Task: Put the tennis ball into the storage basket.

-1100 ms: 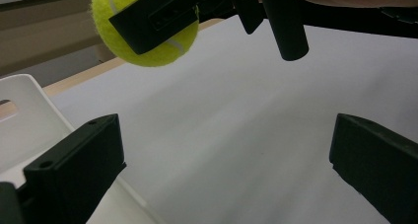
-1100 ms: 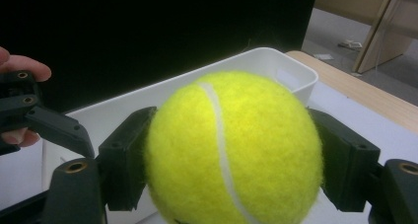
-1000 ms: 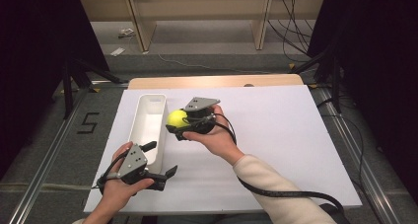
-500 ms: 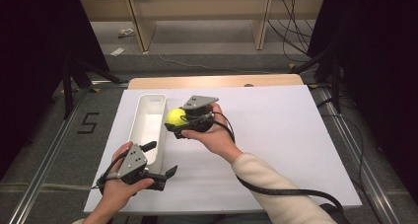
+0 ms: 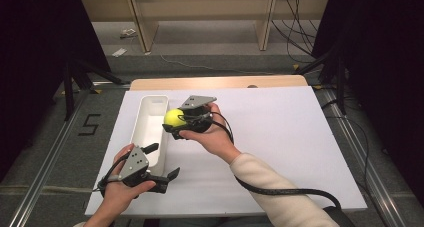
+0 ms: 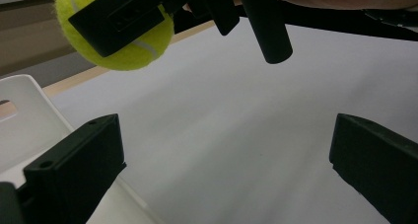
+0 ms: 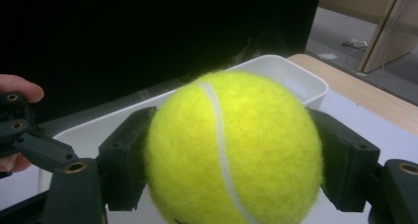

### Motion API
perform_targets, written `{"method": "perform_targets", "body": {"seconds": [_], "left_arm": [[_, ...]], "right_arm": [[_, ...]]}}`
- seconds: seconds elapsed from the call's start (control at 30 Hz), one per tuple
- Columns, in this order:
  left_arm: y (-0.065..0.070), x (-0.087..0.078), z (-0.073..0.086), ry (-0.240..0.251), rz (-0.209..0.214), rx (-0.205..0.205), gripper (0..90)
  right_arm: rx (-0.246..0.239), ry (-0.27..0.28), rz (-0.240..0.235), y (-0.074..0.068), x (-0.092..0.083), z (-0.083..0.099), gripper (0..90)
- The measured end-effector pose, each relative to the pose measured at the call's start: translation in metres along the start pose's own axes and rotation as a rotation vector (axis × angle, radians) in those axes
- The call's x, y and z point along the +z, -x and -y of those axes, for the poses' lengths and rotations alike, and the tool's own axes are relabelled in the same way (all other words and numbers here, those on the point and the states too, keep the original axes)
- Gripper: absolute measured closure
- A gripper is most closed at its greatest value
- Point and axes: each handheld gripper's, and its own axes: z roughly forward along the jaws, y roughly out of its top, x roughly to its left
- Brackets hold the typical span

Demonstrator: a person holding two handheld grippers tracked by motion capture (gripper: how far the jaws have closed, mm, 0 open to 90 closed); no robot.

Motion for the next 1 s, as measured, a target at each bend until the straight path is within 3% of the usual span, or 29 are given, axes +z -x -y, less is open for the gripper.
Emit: {"method": "perform_targets", "body": {"seconds": [1.0], "left_arm": [[0.0, -0.001, 0.0, 0.002, -0.001, -0.004, 0.0]], "right_arm": [[0.005, -0.002, -0.003, 0.002, 0.013, -0.007, 26.0]]}}
